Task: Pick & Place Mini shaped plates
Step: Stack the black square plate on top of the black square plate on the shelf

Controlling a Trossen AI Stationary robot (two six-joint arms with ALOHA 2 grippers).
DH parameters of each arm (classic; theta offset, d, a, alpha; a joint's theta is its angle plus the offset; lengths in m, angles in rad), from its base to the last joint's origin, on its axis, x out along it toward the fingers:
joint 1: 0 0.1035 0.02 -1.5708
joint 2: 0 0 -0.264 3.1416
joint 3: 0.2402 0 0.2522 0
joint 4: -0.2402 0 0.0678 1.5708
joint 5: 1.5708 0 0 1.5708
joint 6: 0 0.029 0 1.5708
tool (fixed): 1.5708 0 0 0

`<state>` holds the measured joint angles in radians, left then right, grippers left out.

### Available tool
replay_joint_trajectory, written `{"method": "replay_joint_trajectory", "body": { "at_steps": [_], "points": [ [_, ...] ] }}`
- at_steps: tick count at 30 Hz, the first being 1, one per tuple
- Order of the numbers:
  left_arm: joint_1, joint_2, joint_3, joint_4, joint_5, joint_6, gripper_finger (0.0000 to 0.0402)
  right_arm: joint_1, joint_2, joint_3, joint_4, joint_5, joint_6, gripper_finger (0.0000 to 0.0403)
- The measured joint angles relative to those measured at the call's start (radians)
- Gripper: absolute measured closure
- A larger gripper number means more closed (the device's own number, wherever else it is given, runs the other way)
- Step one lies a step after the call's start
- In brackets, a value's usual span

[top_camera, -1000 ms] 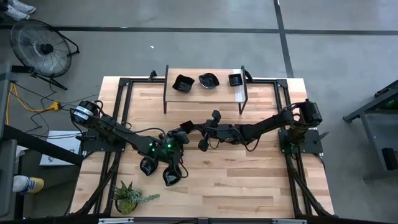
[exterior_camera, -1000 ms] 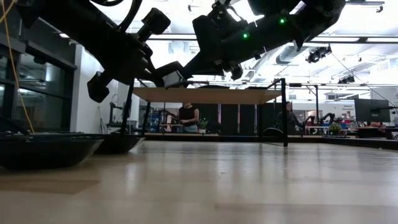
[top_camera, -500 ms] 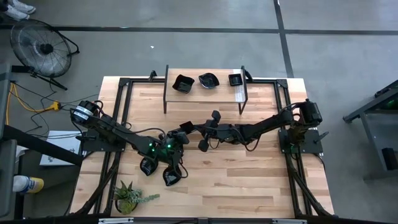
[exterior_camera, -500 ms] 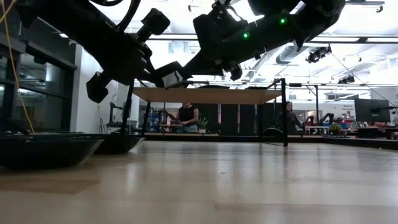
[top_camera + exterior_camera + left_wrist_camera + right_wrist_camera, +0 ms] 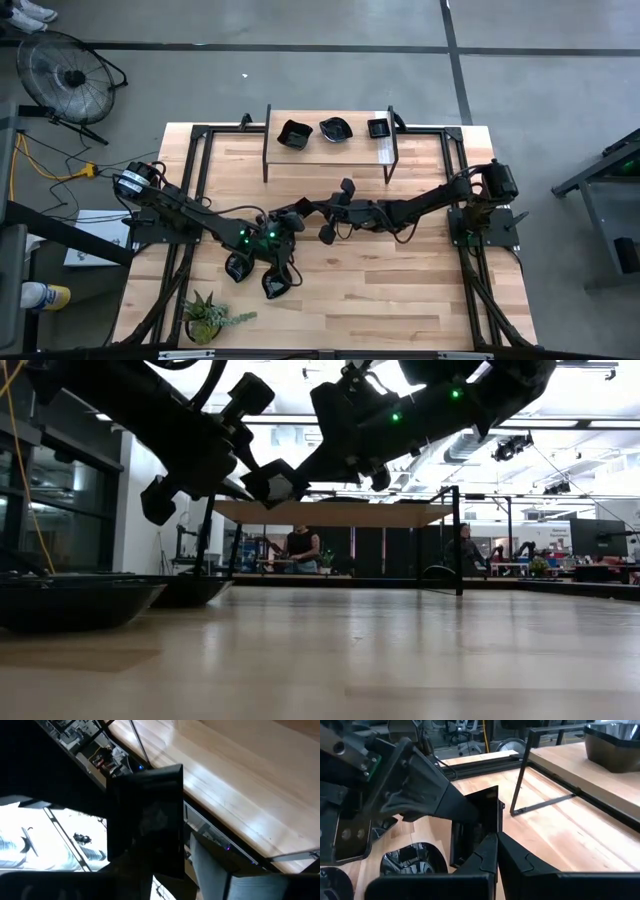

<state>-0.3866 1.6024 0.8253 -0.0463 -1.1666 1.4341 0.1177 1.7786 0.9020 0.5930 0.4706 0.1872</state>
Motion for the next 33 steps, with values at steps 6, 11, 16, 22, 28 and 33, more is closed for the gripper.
{"method": "replay_joint_trajectory", "body": {
  "at_steps": [6, 11, 16, 22, 28, 33],
  "points": [
    [0.000, 0.000, 0.000, -0.002, -0.058, 0.001, 0.0259, -0.001, -0.007, 0.000, -0.047, 0.071, 0.042, 0.0403],
    [-0.002, 0.000, 0.000, -0.005, -0.120, 0.001, 0.0257, -0.012, -0.055, 0.000, -0.111, 0.082, 0.071, 0.0403],
    [-0.002, 0.000, 0.000, -0.009, -0.189, -0.028, 0.0257, -0.029, -0.146, 0.000, -0.230, 0.082, 0.100, 0.0403],
    [0.000, -0.022, 0.001, -0.090, -0.165, -0.198, 0.0257, -0.072, -0.307, 0.000, -0.456, 0.101, 0.153, 0.0403],
    [0.021, -0.108, 0.000, -0.349, -0.082, -0.520, 0.0257, -0.129, -0.494, 0.000, -0.648, 0.143, 0.157, 0.0403],
    [0.050, -0.195, -0.015, -0.438, 0.028, -0.679, 0.0257, -0.201, -0.627, 0.000, -0.735, 0.167, 0.148, 0.0403]
  ]
}}
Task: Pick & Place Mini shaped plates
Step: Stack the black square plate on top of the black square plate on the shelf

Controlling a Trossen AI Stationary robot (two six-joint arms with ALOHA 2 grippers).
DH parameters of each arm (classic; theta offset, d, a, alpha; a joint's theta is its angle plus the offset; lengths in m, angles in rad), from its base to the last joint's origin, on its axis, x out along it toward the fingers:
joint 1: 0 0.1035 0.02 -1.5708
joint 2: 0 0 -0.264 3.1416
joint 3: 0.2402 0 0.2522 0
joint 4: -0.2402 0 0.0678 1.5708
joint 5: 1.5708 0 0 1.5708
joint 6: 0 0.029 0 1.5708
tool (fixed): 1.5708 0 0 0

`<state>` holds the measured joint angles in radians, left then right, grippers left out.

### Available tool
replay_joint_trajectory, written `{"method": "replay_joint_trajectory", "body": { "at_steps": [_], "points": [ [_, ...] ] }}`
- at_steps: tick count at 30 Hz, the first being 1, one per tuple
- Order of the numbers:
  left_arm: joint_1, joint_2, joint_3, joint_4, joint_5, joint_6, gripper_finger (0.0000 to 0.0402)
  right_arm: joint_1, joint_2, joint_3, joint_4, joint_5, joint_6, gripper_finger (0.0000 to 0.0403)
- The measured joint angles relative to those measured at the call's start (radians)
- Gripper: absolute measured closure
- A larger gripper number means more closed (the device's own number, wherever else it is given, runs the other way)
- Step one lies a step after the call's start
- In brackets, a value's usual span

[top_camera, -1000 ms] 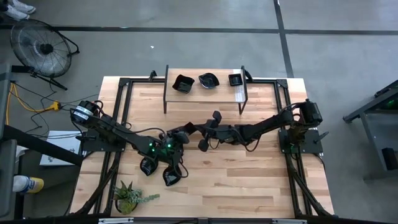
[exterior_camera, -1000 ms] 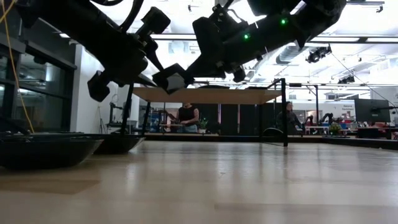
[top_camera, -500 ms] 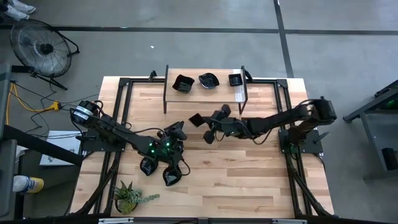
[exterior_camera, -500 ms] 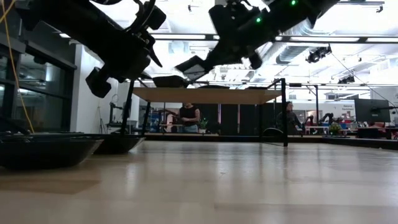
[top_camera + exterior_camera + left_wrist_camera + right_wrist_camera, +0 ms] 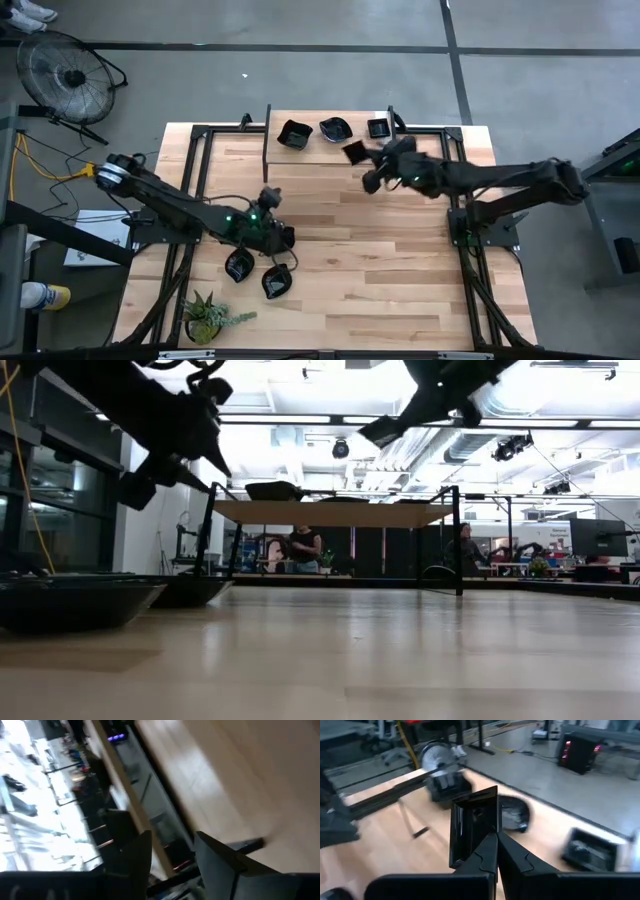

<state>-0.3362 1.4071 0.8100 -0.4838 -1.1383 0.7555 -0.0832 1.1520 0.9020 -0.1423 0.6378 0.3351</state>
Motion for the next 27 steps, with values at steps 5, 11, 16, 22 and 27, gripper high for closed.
{"method": "replay_joint_trajectory", "body": {
  "at_steps": [5, 11, 16, 22, 27],
  "points": [
    [0.035, -0.074, -0.076, 0.064, 0.056, -0.004, 0.0257, -0.105, -0.076, 0.000, -0.073, -0.025, -0.002, 0.0403],
    [0.064, -0.166, -0.184, 0.228, 0.116, 0.049, 0.0257, -0.259, -0.090, 0.000, -0.118, -0.131, 0.005, 0.0403],
    [0.062, -0.267, -0.238, 0.370, 0.203, 0.141, 0.0257, -0.394, -0.084, 0.000, -0.129, -0.221, 0.005, 0.0403],
    [0.080, -0.381, -0.263, 0.441, 0.418, 0.158, 0.0257, -0.550, -0.069, 0.000, -0.134, -0.401, 0.015, 0.0403],
    [0.177, -0.480, -0.309, 0.497, 0.696, 0.126, 0.0257, -0.637, -0.043, 0.000, -0.138, -0.553, 0.053, 0.0403]
  ]
}}
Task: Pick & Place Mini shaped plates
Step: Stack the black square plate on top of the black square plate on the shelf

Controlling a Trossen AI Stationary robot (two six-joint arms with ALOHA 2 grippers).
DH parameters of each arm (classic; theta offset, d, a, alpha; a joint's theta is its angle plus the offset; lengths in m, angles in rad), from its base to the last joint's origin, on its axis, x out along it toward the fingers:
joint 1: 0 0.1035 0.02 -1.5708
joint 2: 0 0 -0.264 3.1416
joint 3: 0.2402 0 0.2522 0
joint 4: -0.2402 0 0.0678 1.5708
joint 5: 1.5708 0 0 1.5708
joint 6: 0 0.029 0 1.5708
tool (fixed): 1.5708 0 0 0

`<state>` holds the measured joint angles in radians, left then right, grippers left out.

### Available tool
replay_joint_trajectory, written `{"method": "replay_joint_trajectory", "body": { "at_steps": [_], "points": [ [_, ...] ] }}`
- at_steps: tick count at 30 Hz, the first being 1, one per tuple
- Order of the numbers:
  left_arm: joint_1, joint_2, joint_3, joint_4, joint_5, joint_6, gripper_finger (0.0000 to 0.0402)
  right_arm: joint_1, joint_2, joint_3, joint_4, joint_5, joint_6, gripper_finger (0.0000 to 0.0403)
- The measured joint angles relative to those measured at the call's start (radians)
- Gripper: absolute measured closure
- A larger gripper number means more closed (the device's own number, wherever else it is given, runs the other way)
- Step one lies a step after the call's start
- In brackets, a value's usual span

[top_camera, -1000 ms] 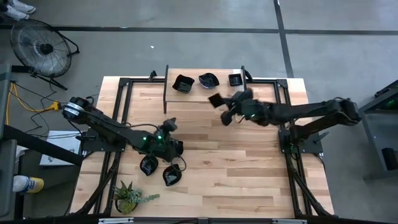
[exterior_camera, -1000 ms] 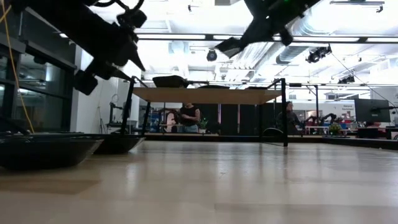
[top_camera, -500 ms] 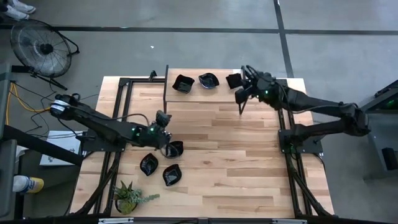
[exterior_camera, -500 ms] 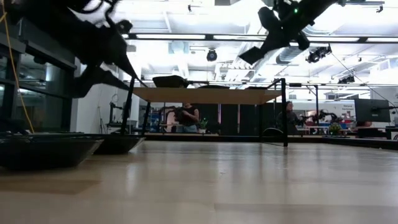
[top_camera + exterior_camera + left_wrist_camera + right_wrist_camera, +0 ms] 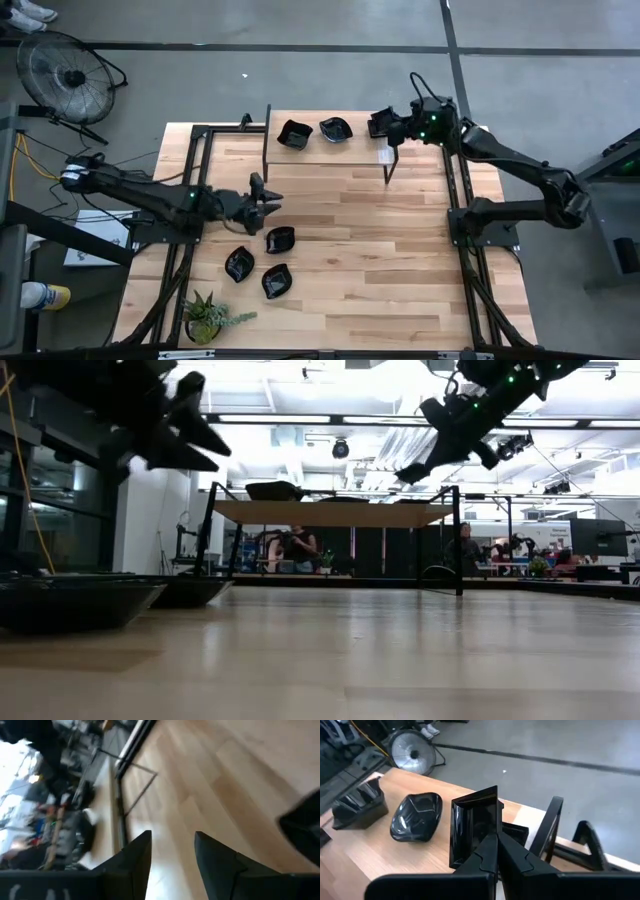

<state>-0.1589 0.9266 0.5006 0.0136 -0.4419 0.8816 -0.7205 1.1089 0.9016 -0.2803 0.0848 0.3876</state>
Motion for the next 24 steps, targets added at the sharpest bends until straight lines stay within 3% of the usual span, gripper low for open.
{"method": "replay_joint_trajectory", "body": {
  "at_steps": [3, 10, 24],
  "points": [
    [0.072, -0.037, -0.034, 0.086, 0.154, 0.001, 0.0257, -0.028, 0.021, 0.000, -0.002, -0.040, 0.021, 0.0403],
    [0.187, -0.086, -0.048, 0.106, 0.322, -0.030, 0.0257, -0.046, 0.061, 0.000, 0.012, -0.074, 0.085, 0.0403],
    [0.205, -0.085, -0.048, 0.090, 0.380, -0.088, 0.0257, -0.055, 0.082, 0.000, 0.010, -0.121, 0.195, 0.0403]
  ]
}}
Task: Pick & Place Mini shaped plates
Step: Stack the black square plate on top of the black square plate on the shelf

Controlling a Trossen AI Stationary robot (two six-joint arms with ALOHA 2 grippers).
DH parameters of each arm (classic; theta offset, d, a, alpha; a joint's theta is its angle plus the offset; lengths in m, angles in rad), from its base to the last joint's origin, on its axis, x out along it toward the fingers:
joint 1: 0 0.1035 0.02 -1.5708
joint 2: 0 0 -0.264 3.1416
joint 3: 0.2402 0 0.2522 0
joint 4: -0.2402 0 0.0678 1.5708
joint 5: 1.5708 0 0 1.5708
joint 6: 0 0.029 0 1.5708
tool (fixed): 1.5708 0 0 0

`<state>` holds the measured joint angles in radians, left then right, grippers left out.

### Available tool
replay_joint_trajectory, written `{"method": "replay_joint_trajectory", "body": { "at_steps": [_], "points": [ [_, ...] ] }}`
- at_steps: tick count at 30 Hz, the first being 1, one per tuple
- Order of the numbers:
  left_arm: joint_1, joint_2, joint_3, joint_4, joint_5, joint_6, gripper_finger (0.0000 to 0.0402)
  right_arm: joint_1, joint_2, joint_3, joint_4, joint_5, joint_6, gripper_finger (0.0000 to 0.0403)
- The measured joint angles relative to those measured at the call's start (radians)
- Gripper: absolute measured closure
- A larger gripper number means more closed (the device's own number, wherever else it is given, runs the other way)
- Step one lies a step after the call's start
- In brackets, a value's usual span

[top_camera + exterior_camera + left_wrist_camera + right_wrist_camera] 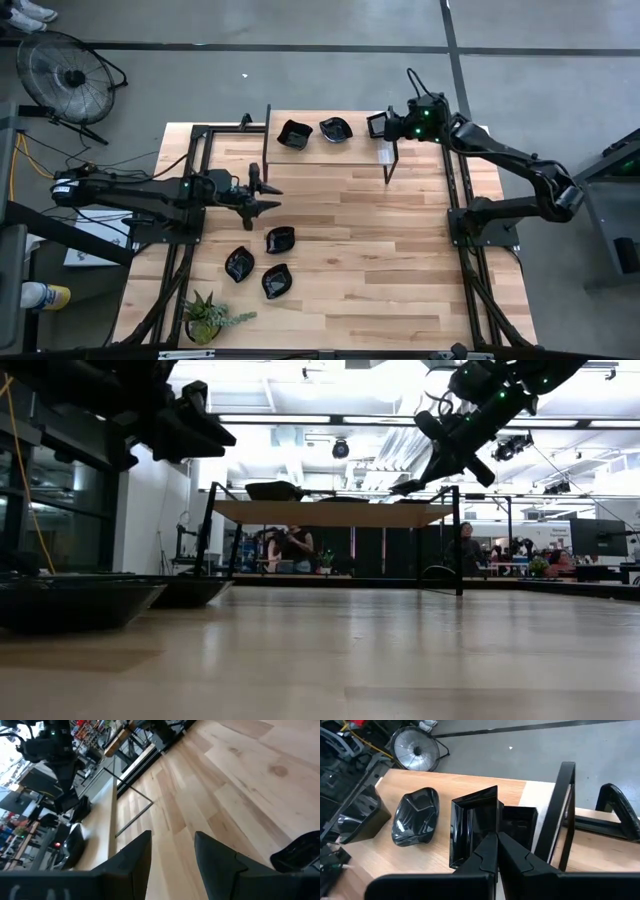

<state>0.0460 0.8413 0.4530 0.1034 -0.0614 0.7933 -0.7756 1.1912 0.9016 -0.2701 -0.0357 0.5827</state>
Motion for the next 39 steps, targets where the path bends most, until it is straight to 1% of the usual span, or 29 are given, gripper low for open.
{"method": "replay_joint_trajectory", "body": {
  "at_steps": [11, 16, 21, 31, 34, 39],
  "points": [
    [0.000, 0.000, 0.000, -0.001, 0.003, -0.017, 0.0257, -0.036, 0.002, 0.000, -0.013, -0.006, 0.020, 0.0403],
    [0.000, 0.000, 0.000, -0.001, 0.003, -0.017, 0.0257, -0.038, 0.030, 0.000, 0.001, -0.047, 0.026, 0.0403],
    [0.000, 0.000, 0.000, -0.001, 0.003, -0.017, 0.0257, -0.038, 0.072, 0.000, 0.007, -0.049, 0.040, 0.0403],
    [0.000, 0.001, 0.000, -0.009, 0.002, -0.017, 0.0257, -0.039, 0.071, 0.000, 0.015, -0.049, 0.019, 0.0401],
    [0.000, 0.001, 0.000, -0.009, 0.002, -0.018, 0.0257, -0.039, 0.071, 0.000, 0.015, -0.048, 0.016, 0.0395],
    [0.000, 0.001, 0.001, -0.009, 0.002, -0.030, 0.0257, -0.038, 0.071, 0.000, 0.013, -0.054, -0.005, 0.0373]
  ]
}}
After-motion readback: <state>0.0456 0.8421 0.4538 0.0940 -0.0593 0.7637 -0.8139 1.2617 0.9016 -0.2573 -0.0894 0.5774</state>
